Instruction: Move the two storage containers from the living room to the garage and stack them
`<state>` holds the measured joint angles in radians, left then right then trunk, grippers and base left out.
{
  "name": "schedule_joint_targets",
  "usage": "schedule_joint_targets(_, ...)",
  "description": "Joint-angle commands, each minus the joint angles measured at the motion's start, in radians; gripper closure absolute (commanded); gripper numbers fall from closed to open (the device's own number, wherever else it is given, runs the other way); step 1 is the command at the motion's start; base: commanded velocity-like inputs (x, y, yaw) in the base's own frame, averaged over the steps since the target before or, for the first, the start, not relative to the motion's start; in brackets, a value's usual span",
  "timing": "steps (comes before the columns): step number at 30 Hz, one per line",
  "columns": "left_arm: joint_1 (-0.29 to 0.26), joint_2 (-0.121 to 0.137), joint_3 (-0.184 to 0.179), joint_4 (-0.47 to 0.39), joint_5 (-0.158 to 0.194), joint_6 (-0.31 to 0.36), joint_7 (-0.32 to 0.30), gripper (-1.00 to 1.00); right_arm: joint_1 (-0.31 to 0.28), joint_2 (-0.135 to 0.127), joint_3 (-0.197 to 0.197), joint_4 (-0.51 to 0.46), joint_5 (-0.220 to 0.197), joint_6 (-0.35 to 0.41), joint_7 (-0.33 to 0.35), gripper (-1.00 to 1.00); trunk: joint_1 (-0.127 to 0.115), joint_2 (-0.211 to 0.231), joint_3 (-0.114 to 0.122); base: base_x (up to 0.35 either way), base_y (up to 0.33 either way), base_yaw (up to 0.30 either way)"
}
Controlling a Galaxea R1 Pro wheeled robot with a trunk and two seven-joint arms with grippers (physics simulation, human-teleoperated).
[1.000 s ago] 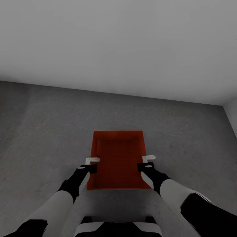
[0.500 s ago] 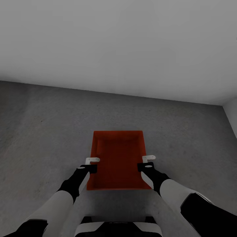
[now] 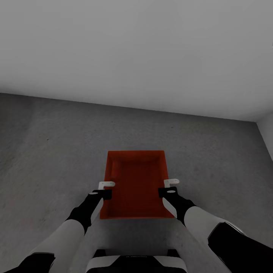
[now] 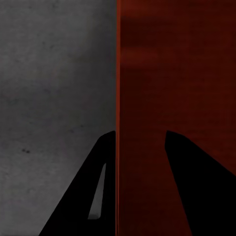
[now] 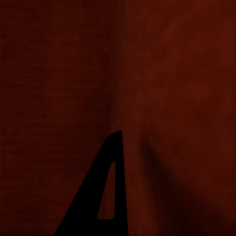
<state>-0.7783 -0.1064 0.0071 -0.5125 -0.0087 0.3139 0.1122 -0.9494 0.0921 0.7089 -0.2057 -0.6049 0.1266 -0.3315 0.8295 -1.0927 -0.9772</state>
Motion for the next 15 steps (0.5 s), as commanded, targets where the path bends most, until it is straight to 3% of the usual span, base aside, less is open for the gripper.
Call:
schedule_joint_targets(1, 0.001, 0.0, -0.011, 0.019, 0.026, 0.033, 0.001, 1.0, -0.002, -0.022, -0.02, -0.004, 0.034, 0.008, -0.023, 1.0, 0.0, 0.0, 0.0, 0.0, -0.017, 0.0)
schedule_joint_targets(15, 0.001, 0.0, -0.012, 0.019, 0.026, 0.033, 0.002, 1.0, -0.002, -0.022, -0.02, -0.004, 0.034, 0.008, -0.023, 1.0, 0.0, 0.0, 0.0, 0.0, -0.002, 0.0)
